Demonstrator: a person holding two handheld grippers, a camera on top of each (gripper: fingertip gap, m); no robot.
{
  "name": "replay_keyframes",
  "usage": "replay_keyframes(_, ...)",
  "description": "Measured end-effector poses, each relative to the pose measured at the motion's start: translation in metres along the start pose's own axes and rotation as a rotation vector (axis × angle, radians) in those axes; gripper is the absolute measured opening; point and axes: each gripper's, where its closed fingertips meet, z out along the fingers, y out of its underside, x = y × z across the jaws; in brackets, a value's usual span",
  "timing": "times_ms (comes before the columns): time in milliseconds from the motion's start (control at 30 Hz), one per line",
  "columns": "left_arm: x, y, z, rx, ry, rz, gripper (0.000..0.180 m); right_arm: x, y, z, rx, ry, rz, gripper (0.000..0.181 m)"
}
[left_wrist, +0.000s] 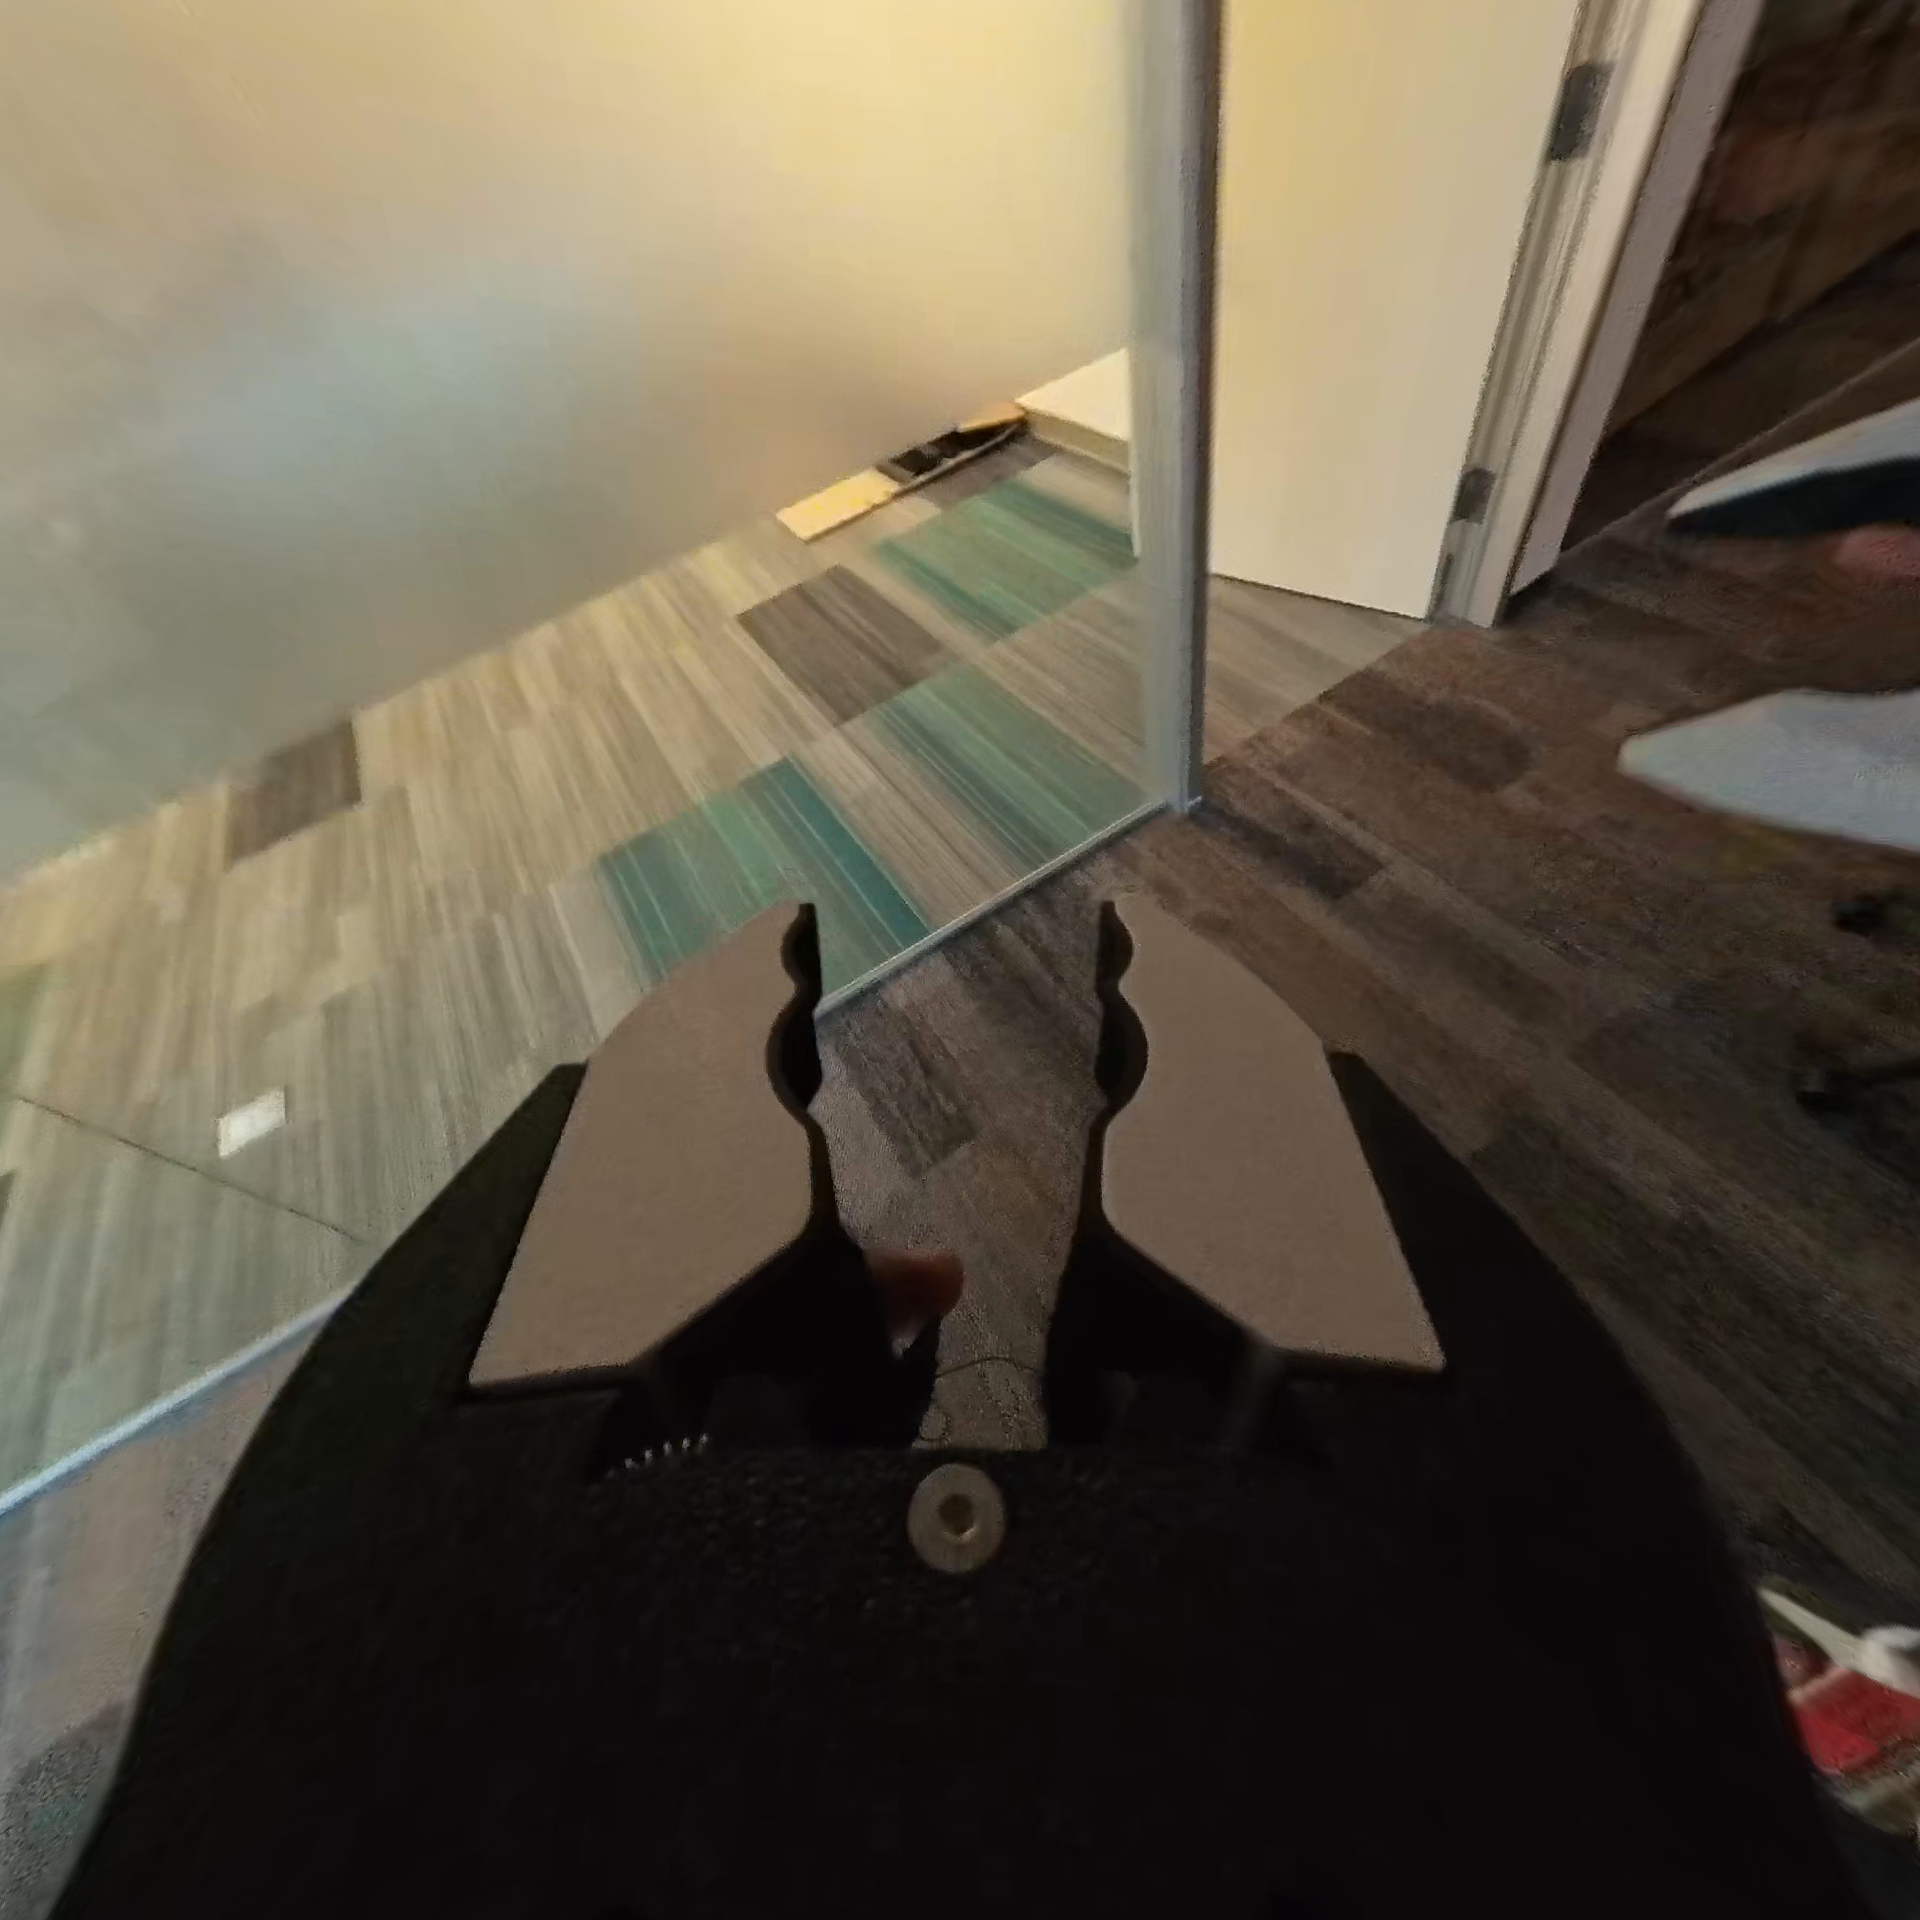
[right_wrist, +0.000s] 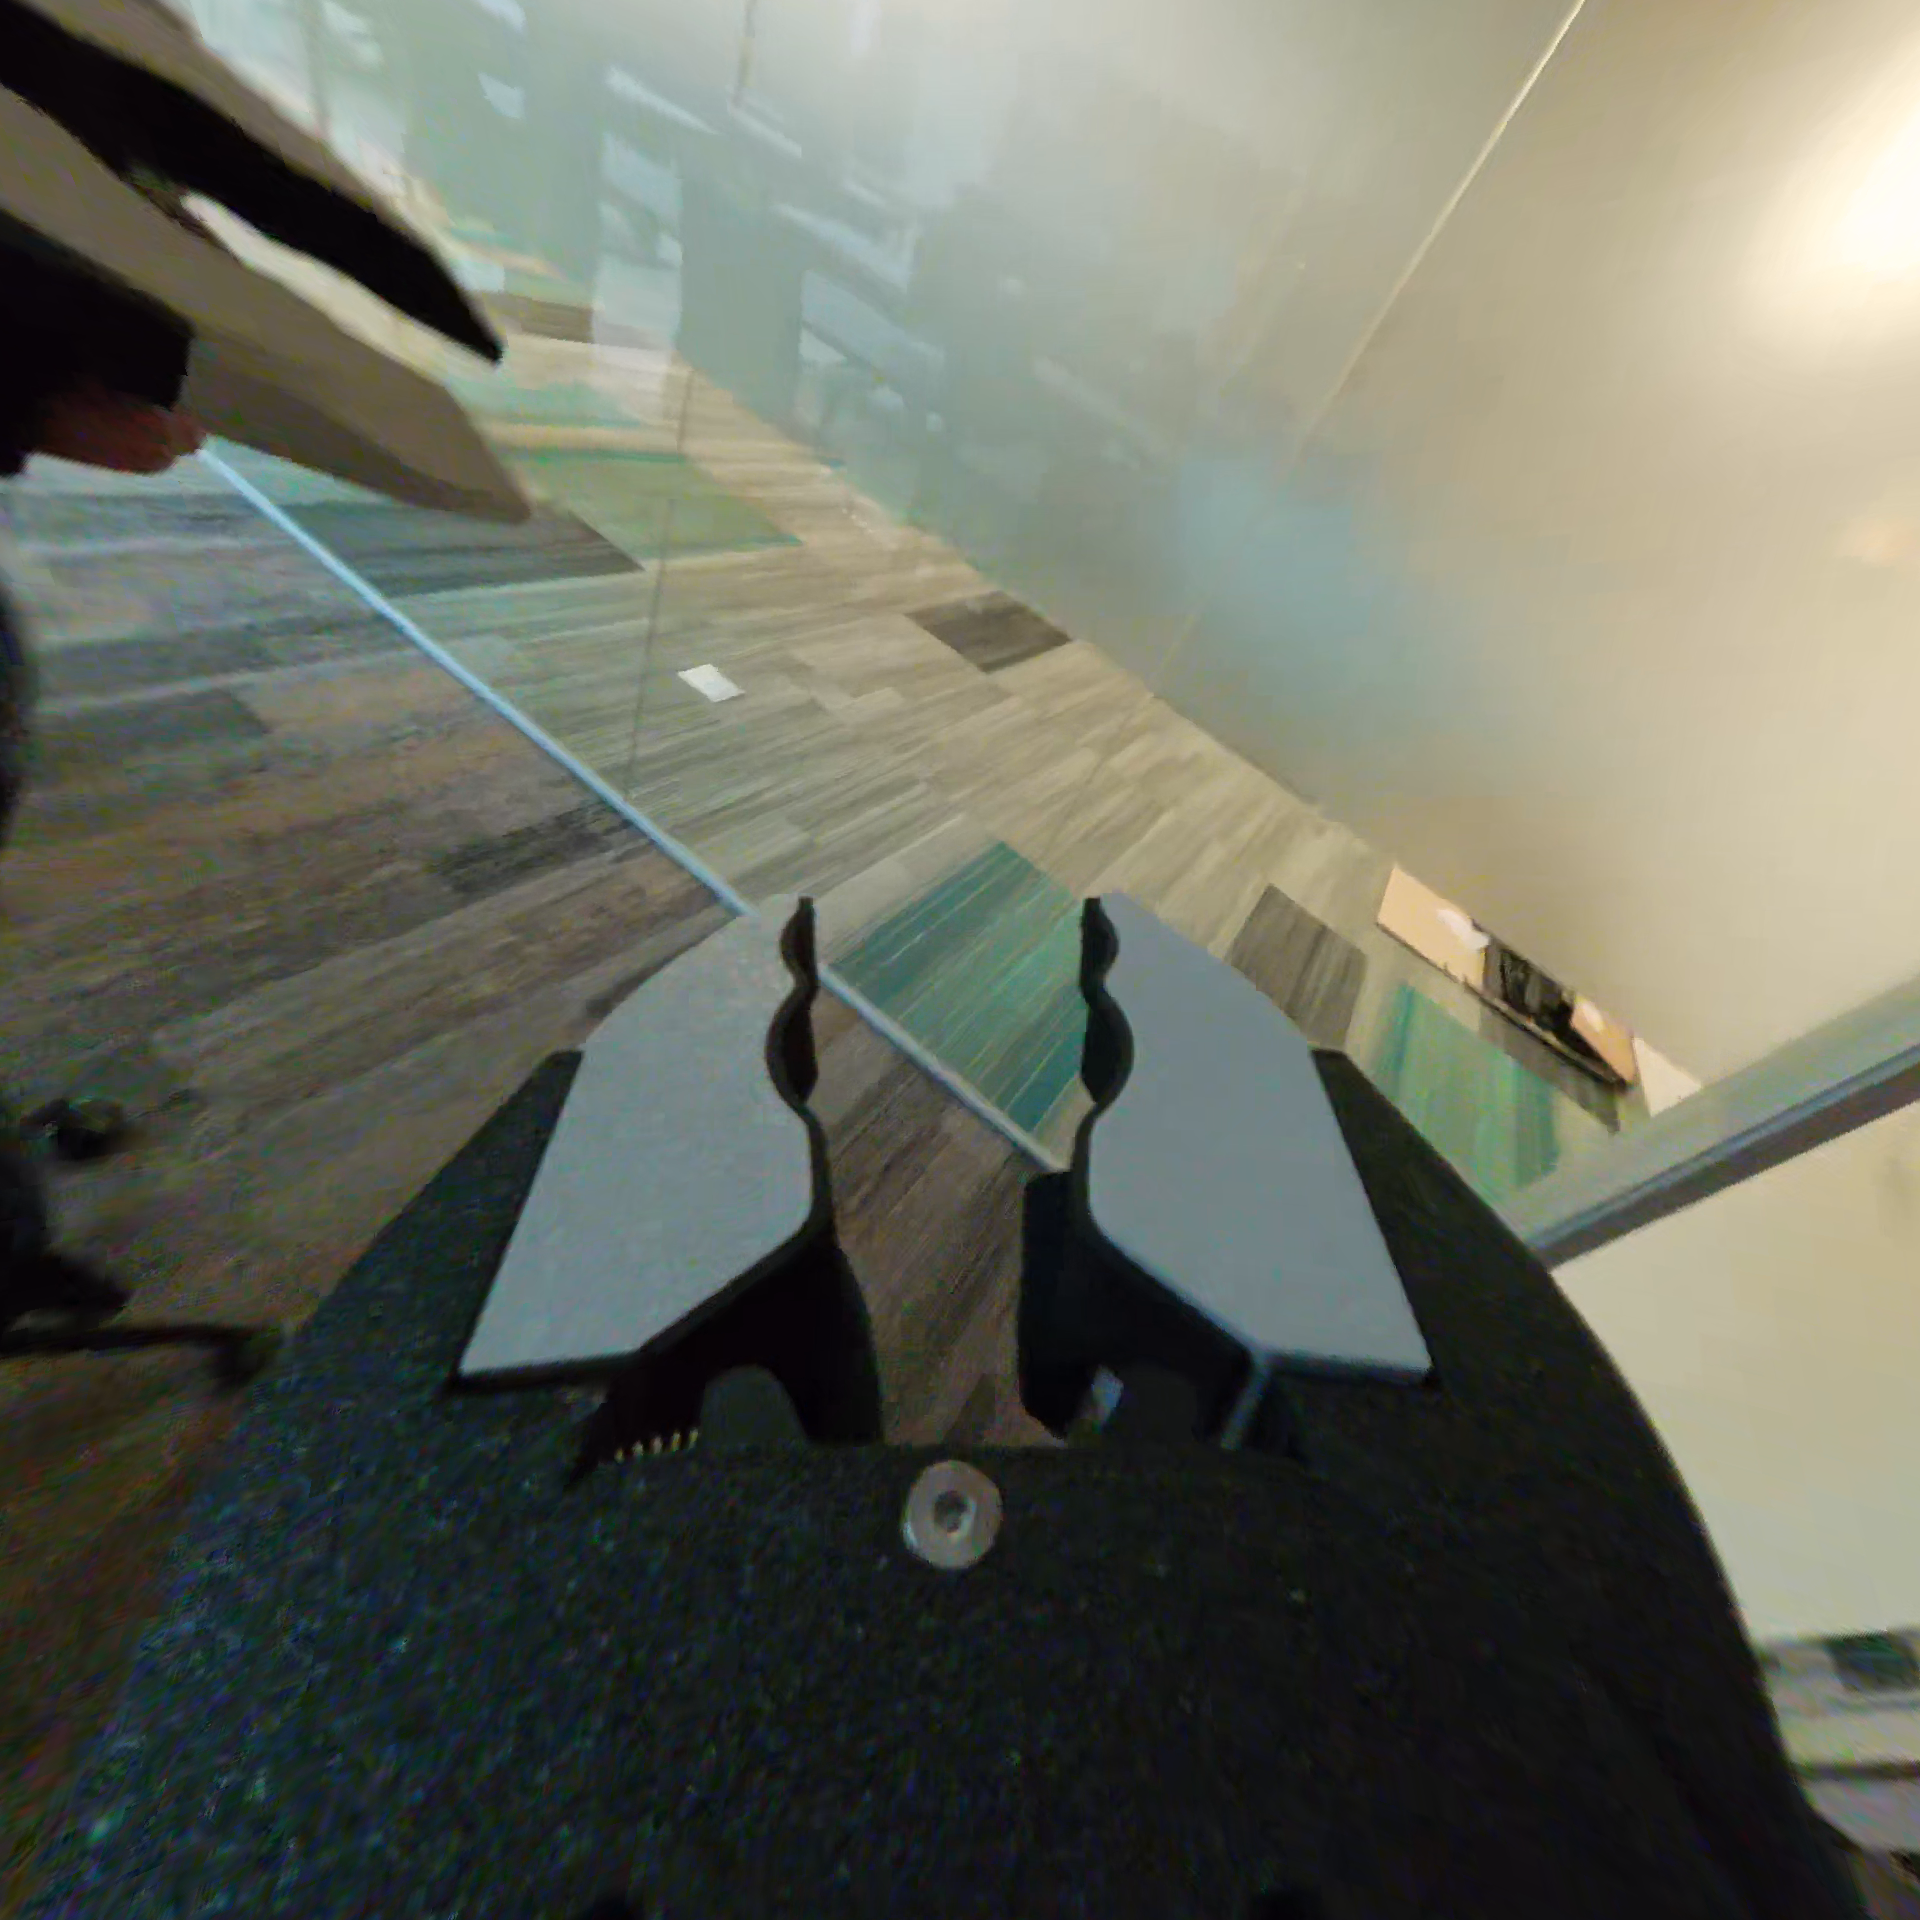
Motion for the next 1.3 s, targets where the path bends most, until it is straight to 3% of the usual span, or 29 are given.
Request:
replay_keyframes(133, -0.14, 0.039, 0.072, -0.022, -0.094, -0.078, 0.044, 0.016, 0.002, 0.151, 0.052, -0.026, 0.009, 0.035)
replay_keyframes(300, -0.343, 0.056, 0.115, -0.098, -0.3, -0.112, 0.043, -0.027, -0.067, 0.374, 0.157, -0.279, -0.025, 0.025)
replay_keyframes(500, -0.572, 0.139, 0.073, -0.196, -0.609, -0.274, 0.042, -0.182, -0.202, 0.609, 0.293, -0.712, -0.178, 0.024)
replay_keyframes(667, -0.756, 0.191, 0.046, -0.11, -0.754, -0.299, 0.038, -0.327, -0.281, 0.752, 0.426, -0.848, -0.278, 0.026)
replay_keyframes(800, -0.908, 0.234, 0.018, -0.125, -0.779, -0.383, 0.04, -0.427, -0.336, 0.859, 0.368, -0.924, -0.141, 0.025)
replay_keyframes(1000, -1.101, 0.284, -0.034, -0.165, -0.796, -0.389, 0.067, -0.538, -0.429, 1.021, 0.384, -0.955, -0.237, 0.034)
replay_keyframes(1133, -1.238, 0.361, -0.068, -0.157, -0.83, -0.425, 0.067, -0.646, -0.461, 1.142, 0.335, -1.005, -0.136, 0.035)
replay_keyframes(1300, -1.427, 0.427, -0.154, -0.287, -0.96, -0.463, 0.064, -0.825, -0.537, 1.279, 0.29, -1.178, -0.142, 0.037)
